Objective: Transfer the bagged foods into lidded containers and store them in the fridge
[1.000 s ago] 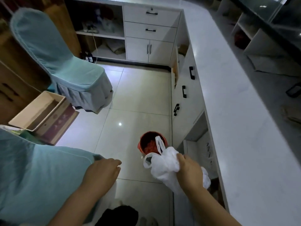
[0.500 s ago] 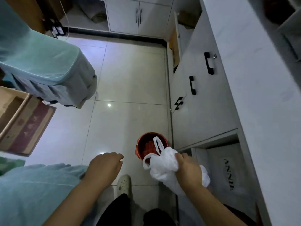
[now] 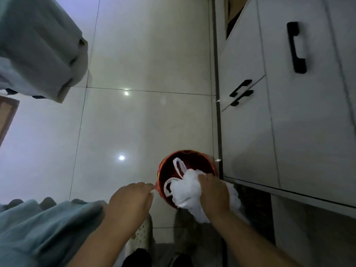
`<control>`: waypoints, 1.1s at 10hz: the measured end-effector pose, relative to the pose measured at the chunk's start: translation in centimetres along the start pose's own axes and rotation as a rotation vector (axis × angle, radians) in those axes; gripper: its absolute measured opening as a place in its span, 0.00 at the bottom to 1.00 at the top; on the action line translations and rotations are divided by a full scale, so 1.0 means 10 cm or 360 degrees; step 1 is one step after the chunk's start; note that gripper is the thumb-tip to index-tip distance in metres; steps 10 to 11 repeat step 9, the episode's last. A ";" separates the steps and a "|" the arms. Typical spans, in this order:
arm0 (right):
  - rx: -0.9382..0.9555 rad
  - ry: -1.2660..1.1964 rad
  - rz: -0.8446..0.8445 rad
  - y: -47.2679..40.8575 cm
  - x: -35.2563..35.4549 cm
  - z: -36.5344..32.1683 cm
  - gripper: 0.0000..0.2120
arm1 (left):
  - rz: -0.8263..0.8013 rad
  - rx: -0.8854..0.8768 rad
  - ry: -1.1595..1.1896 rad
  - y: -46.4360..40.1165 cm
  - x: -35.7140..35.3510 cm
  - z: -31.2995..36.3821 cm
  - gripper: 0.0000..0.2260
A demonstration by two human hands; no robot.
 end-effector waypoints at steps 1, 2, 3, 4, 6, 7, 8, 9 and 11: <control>0.0019 0.0124 -0.0036 -0.51 -0.61 0.18 0.23 | 0.0069 -0.0030 0.0001 -0.37 -0.54 -0.12 0.09; 0.0034 0.0284 -0.0044 -0.91 -1.09 0.25 0.27 | 0.0155 -0.0083 -0.0016 -0.68 -0.95 -0.23 0.02; 0.0088 0.0430 0.0026 -1.23 -1.50 0.32 0.28 | 0.0193 -0.0042 -0.0030 -0.93 -1.25 -0.32 0.13; 0.0136 0.0496 0.0106 -1.44 -1.85 0.34 0.18 | 0.0165 -0.0055 -0.0033 -1.10 -1.48 -0.37 0.16; -0.0114 0.0100 -0.0458 -1.45 -2.01 0.47 0.41 | 0.0154 -0.0068 0.0001 -1.18 -1.44 -0.31 0.08; -0.0048 0.0007 -0.0491 -1.27 -1.61 0.36 0.45 | 0.0118 -0.0114 -0.0015 -1.07 -1.21 -0.20 0.05; 0.0054 -0.0012 -0.0459 -1.00 -1.12 0.24 0.27 | 0.0134 -0.0171 -0.0047 -0.91 -0.90 -0.09 0.04; 0.0141 -0.0007 -0.0318 -0.71 -0.56 0.08 0.12 | 0.0116 -0.0232 -0.0088 -0.69 -0.49 0.04 0.03; 0.0141 -0.0007 -0.0318 -0.71 -0.56 0.08 0.12 | 0.0116 -0.0232 -0.0088 -0.69 -0.49 0.04 0.03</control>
Point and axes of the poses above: each hand's wrist, its own y-axis away from the middle knuckle, its own x-axis out of the back of the hand, z = x × y, the point moved 5 cm from there along -y, towards the middle knuckle, and after that the axes turned 9 degrees about x, right-handed, at the moved point
